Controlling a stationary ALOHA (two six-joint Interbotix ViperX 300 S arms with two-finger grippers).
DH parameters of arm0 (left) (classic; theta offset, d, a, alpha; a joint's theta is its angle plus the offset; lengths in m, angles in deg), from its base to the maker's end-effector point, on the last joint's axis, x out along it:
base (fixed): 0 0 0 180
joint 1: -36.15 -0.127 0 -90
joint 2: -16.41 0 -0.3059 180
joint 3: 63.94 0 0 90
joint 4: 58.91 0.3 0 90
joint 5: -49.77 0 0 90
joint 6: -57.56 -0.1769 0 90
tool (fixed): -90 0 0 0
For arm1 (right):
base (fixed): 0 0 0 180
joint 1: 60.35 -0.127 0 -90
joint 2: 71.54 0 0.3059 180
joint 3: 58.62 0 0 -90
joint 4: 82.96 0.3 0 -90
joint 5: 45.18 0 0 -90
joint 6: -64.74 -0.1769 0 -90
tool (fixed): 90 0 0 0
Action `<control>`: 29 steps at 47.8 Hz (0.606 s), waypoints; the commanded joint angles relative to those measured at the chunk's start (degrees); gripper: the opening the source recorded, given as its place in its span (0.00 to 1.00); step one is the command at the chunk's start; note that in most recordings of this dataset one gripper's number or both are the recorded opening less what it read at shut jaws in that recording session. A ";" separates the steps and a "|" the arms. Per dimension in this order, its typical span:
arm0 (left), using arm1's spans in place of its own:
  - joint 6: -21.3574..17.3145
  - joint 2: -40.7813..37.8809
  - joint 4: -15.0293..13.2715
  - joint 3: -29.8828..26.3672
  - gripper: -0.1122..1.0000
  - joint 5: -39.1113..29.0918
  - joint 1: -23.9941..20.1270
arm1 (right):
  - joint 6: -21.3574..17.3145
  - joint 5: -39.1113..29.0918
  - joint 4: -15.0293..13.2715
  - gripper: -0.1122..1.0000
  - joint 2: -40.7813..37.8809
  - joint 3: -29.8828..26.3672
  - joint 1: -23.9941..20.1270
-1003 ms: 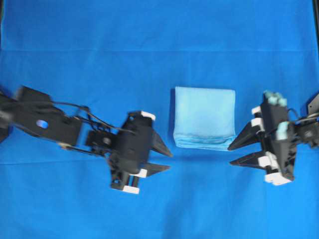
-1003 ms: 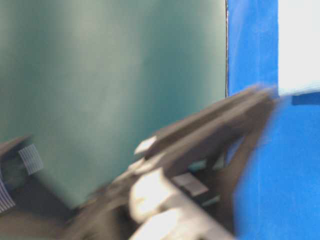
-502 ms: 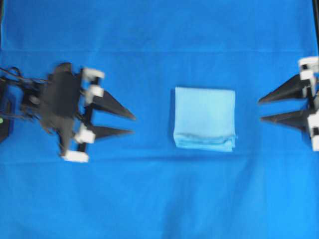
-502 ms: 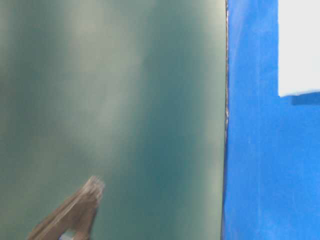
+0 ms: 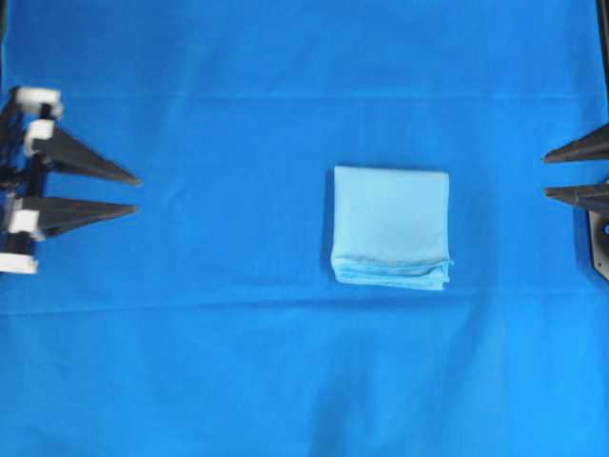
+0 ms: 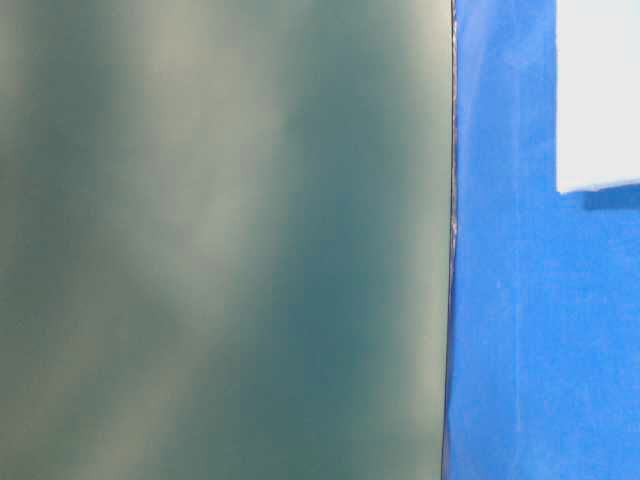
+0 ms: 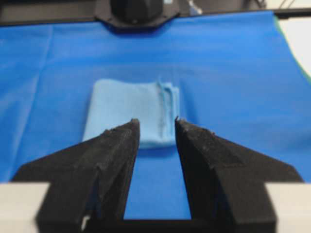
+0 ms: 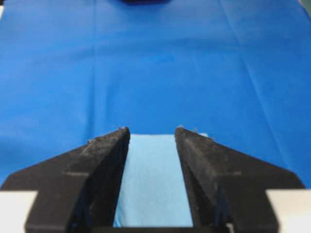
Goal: Fold a vertical towel.
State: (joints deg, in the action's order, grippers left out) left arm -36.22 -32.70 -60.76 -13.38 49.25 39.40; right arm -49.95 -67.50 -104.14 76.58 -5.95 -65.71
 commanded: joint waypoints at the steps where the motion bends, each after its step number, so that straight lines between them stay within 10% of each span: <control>1: 0.44 3.96 0.09 2.55 0.40 0.18 -0.26 | -0.35 0.97 -0.09 0.55 0.79 0.97 1.14; 29: 1.05 19.78 -0.35 16.52 0.40 -0.35 -1.49 | -3.69 9.93 0.09 0.55 0.70 9.76 4.92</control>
State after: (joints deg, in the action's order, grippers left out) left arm -35.34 -11.78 -60.85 3.58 48.63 38.87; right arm -53.56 -58.27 -104.05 78.16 4.51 -61.05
